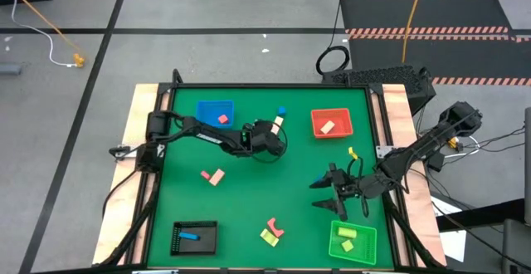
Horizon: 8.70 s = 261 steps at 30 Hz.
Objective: Sort & place blocks by color
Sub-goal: Put the top brown block in the orange basket, then put the top orange block in the blue basket
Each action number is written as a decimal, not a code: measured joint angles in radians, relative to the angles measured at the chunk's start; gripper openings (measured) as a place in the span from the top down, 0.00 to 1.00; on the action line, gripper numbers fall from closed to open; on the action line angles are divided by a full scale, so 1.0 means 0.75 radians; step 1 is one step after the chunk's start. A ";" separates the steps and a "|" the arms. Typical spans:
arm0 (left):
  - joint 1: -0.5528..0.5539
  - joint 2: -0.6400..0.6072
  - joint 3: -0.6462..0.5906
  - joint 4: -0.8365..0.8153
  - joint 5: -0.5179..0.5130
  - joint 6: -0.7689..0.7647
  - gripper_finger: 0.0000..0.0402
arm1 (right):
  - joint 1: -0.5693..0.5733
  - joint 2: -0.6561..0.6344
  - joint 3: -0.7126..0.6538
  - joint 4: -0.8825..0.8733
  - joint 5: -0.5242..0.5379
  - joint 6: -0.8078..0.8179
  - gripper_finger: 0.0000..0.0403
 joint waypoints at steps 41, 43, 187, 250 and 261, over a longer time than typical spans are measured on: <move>-0.482 -0.157 -0.003 0.142 0.004 0.697 0.68 | -0.320 0.000 -0.001 -0.227 0.012 0.918 0.30; -0.505 -0.157 -0.003 0.176 -0.010 0.712 0.68 | -0.341 -0.001 -0.001 -0.207 -0.071 0.924 0.30; -0.700 -0.625 -0.319 -1.400 0.384 0.900 0.41 | -1.262 -0.717 0.000 -1.106 -0.287 0.256 0.35; 0.149 -0.971 -0.315 -1.092 -0.055 0.479 0.85 | -1.095 -0.628 -0.474 0.132 -0.461 0.111 0.35; 0.378 -0.964 -0.356 -1.010 0.175 0.384 0.81 | -0.785 -0.626 -0.483 0.306 -0.458 -0.124 0.41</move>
